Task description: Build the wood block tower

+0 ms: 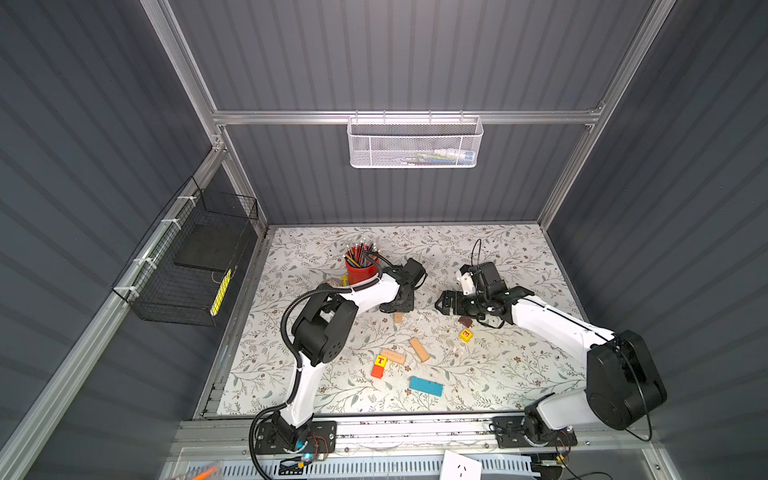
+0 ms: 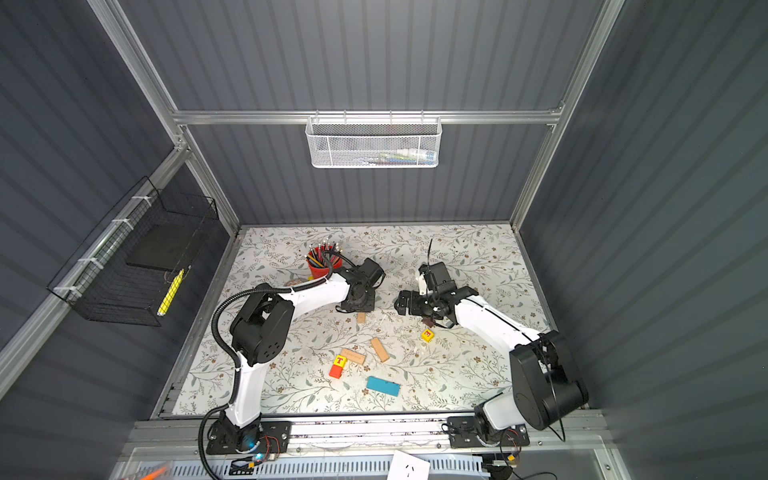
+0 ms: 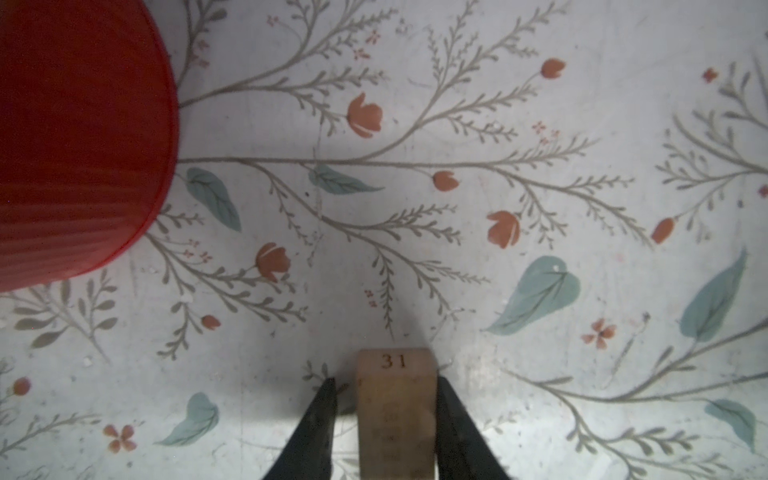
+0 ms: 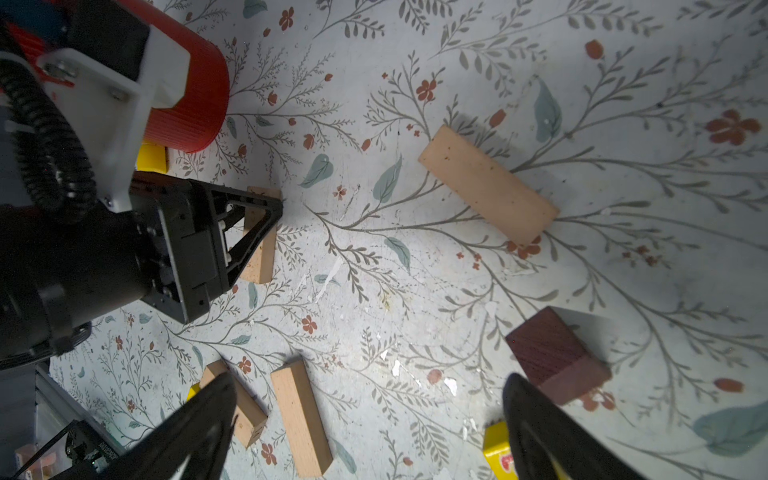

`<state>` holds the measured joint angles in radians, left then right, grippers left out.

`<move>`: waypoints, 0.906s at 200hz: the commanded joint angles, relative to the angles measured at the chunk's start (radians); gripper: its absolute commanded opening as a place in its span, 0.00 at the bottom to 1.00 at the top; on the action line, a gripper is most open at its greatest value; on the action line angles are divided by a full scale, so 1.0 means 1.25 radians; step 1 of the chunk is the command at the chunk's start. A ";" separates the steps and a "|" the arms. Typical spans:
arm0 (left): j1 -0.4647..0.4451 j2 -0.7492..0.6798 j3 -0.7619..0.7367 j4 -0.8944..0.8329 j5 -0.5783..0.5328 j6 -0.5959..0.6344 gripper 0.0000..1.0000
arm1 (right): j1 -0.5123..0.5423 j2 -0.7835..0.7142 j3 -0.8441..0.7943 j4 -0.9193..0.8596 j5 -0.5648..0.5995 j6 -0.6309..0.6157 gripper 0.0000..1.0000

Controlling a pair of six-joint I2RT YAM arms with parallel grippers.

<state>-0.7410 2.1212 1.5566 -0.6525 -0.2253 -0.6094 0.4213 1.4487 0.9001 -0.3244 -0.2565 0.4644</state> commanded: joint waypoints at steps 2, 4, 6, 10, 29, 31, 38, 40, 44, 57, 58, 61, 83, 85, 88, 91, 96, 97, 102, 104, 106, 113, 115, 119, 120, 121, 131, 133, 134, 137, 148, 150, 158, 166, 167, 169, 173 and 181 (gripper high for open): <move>-0.004 0.013 0.004 -0.049 0.000 -0.010 0.39 | -0.003 0.001 0.024 -0.018 0.010 -0.014 0.99; -0.004 0.013 0.005 -0.049 0.000 -0.010 0.38 | -0.003 0.000 0.024 -0.018 0.010 -0.014 0.99; -0.005 0.013 0.005 -0.049 -0.002 -0.010 0.38 | -0.003 0.000 0.024 -0.018 0.011 -0.015 0.99; -0.004 0.012 0.005 -0.049 -0.001 -0.009 0.38 | -0.004 -0.002 0.025 -0.017 0.010 -0.015 0.99; -0.004 0.005 0.006 -0.049 0.003 -0.008 0.40 | -0.003 0.000 0.027 -0.019 0.011 -0.020 0.99; -0.004 0.004 0.006 -0.048 0.005 -0.007 0.40 | -0.003 0.001 0.026 -0.019 0.012 -0.020 0.99; -0.005 -0.002 0.006 -0.042 0.014 -0.006 0.42 | -0.004 0.003 0.031 -0.023 0.014 -0.025 0.99; -0.005 -0.005 0.005 -0.040 0.016 -0.005 0.42 | -0.004 0.003 0.031 -0.024 0.014 -0.025 0.99; -0.004 -0.009 0.004 -0.037 0.020 -0.006 0.42 | -0.003 0.005 0.035 -0.030 0.018 -0.029 0.99; -0.004 -0.030 -0.003 -0.025 0.027 -0.001 0.46 | -0.004 0.012 0.048 -0.045 0.030 -0.043 0.99; -0.004 -0.032 -0.003 -0.025 0.028 -0.001 0.46 | -0.004 0.012 0.050 -0.046 0.032 -0.046 0.99; -0.004 -0.038 -0.004 -0.024 0.029 -0.002 0.47 | -0.004 0.013 0.053 -0.047 0.035 -0.048 0.99; -0.005 -0.087 -0.022 -0.020 0.039 0.007 0.52 | -0.004 0.041 0.093 -0.109 0.081 -0.074 0.99; -0.004 -0.092 -0.024 -0.018 0.041 0.007 0.52 | -0.003 0.045 0.098 -0.115 0.084 -0.076 0.99; -0.004 -0.100 -0.031 -0.014 0.044 0.009 0.52 | -0.003 0.052 0.106 -0.122 0.089 -0.080 0.99; -0.004 -0.111 -0.038 -0.008 0.050 0.011 0.53 | -0.004 0.056 0.110 -0.126 0.090 -0.082 0.99; -0.005 -0.126 -0.052 0.003 0.059 0.015 0.53 | -0.004 0.068 0.120 -0.132 0.093 -0.090 0.99; -0.005 -0.130 -0.055 0.007 0.061 0.015 0.54 | -0.004 0.068 0.120 -0.132 0.093 -0.090 0.99; -0.005 -0.149 -0.070 0.021 0.070 0.017 0.54 | -0.004 0.076 0.128 -0.136 0.095 -0.097 0.99; -0.005 -0.156 -0.077 0.025 0.074 0.019 0.55 | -0.004 0.079 0.132 -0.138 0.097 -0.098 0.99; -0.004 -0.164 -0.083 0.032 0.078 0.019 0.55 | -0.003 0.084 0.134 -0.141 0.100 -0.099 0.99; -0.004 -0.190 -0.105 0.050 0.090 0.024 0.56 | -0.005 0.098 0.147 -0.146 0.107 -0.101 0.99; -0.005 -0.199 -0.107 0.055 0.094 0.024 0.57 | -0.005 0.101 0.151 -0.146 0.108 -0.102 0.99; -0.005 -0.213 -0.135 0.065 0.101 0.028 0.58 | -0.006 0.110 0.156 -0.147 0.108 -0.103 0.99; -0.005 -0.216 -0.140 0.067 0.102 0.029 0.58 | -0.006 0.112 0.158 -0.147 0.107 -0.104 0.99; -0.004 -0.220 -0.143 0.070 0.104 0.031 0.59 | -0.006 0.116 0.161 -0.147 0.106 -0.104 0.99; -0.004 -0.255 -0.168 0.082 0.109 0.040 0.61 | -0.008 0.133 0.176 -0.148 0.105 -0.106 0.99; -0.004 -0.260 -0.171 0.082 0.109 0.042 0.62 | -0.008 0.137 0.180 -0.149 0.105 -0.105 0.99; -0.004 -0.264 -0.173 0.082 0.110 0.043 0.62 | -0.009 0.139 0.182 -0.150 0.106 -0.105 0.99; -0.004 -0.273 -0.179 0.085 0.111 0.046 0.62 | -0.011 0.145 0.186 -0.150 0.106 -0.105 0.99; -0.004 -0.307 -0.200 0.093 0.118 0.058 0.64 | -0.015 0.169 0.207 -0.158 0.106 -0.105 0.99; -0.004 -0.313 -0.204 0.096 0.120 0.061 0.65 | -0.017 0.177 0.214 -0.160 0.104 -0.105 0.99; -0.005 -0.337 -0.222 0.111 0.137 0.070 0.68 | -0.019 0.199 0.231 -0.166 0.098 -0.109 0.99; -0.004 -0.361 -0.242 0.126 0.151 0.079 0.71 | -0.018 0.222 0.246 -0.169 0.092 -0.118 0.99; -0.005 -0.364 -0.244 0.128 0.152 0.080 0.72 | -0.018 0.224 0.249 -0.169 0.092 -0.118 0.99; -0.004 -0.370 -0.248 0.130 0.154 0.082 0.72 | -0.018 0.229 0.253 -0.170 0.089 -0.120 0.99; -0.005 -0.381 -0.257 0.133 0.156 0.084 0.74 | -0.018 0.239 0.260 -0.172 0.088 -0.122 0.99; -0.004 -0.402 -0.272 0.137 0.156 0.089 0.76 | -0.019 0.257 0.272 -0.172 0.087 -0.126 0.99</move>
<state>-0.7410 1.6905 1.2755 -0.5224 -0.0830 -0.5514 0.4019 1.7092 1.1824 -0.5022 -0.1459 0.3405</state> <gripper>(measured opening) 0.729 0.989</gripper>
